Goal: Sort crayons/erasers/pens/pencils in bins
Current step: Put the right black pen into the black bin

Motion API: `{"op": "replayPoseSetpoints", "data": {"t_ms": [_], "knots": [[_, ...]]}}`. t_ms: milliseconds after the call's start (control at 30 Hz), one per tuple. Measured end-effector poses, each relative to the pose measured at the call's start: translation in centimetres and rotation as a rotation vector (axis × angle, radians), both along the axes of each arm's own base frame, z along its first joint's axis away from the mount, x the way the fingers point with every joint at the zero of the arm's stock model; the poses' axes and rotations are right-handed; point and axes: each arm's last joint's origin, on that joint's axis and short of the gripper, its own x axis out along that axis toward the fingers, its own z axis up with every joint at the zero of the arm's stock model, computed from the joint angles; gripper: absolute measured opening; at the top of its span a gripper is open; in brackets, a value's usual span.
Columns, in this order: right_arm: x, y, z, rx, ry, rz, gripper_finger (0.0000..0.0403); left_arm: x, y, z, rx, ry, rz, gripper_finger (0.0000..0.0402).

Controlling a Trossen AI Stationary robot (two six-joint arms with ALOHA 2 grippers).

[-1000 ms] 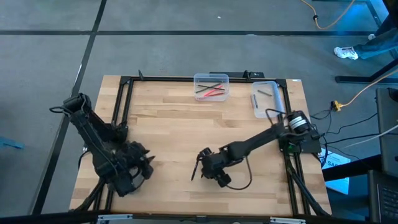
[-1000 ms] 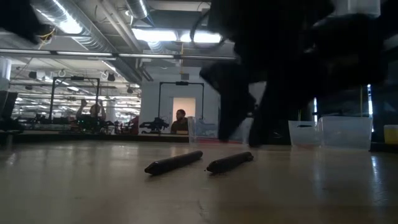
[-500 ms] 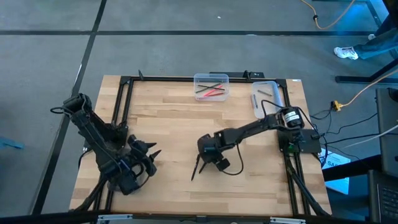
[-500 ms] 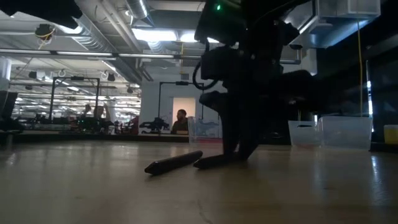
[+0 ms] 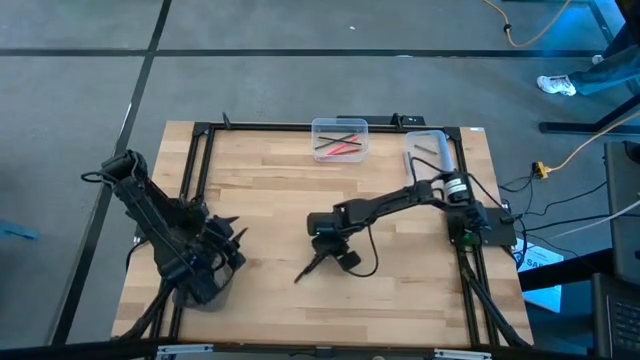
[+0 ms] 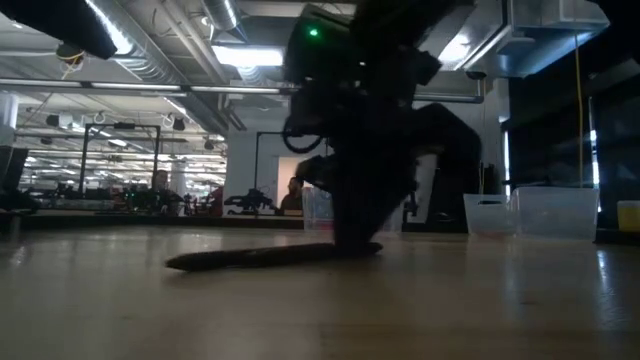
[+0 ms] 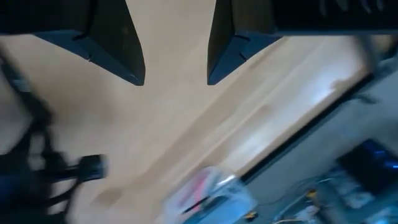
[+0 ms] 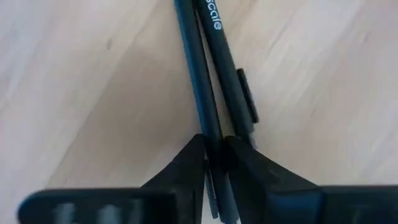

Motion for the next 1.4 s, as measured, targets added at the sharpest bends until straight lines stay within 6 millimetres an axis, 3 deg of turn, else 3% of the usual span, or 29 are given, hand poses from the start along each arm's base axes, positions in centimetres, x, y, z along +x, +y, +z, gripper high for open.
{"op": "replayPoseSetpoints", "data": {"t_ms": [167, 300, 533, 733, 900, 1000, 1133, 1400], "knots": [[2.8, 0.4, 2.5, 0.012, -0.128, -0.007, 0.0059, -0.6, 0.9, 0.5, 0.003, 0.103, 0.012, 0.0166], [4.7, 0.8, 6.3, 0.035, -0.273, 0.004, 0.0058, -1.2, 1.6, 1.7, -0.03, 0.107, -0.016, 0.0166], [8.1, 1.0, 9.8, 0.045, -0.603, 0.033, 0.0058, -3.1, 4.1, 4.4, -0.078, 0.044, -0.094, 0.0166], [12.7, 1.0, 8.0, 0.014, -0.684, 0.065, 0.0057, -4.8, 6.3, 6.2, -0.072, -0.017, -0.166, 0.0166], [16.4, 1.5, 7.9, -0.093, -0.812, 0.145, 0.0057, -5.7, 7.5, 7.0, -0.067, -0.045, -0.197, 0.0166], [17.0, 1.9, 6.8, -0.219, -0.974, 0.23, 0.0057, -5.9, 7.8, 7.1, -0.074, -0.057, -0.201, 0.0166], [17.4, 2.2, 7.4, -0.286, -1.114, 0.316, 0.0057, -6.0, 7.9, 7.2, -0.055, -0.059, -0.212, 0.0166], [17.9, 3.0, 5.0, -0.095, -1.215, 0.467, 0.0057, -5.9, 8.1, 7.4, 0.011, -0.078, -0.215, 0.0166]]}}
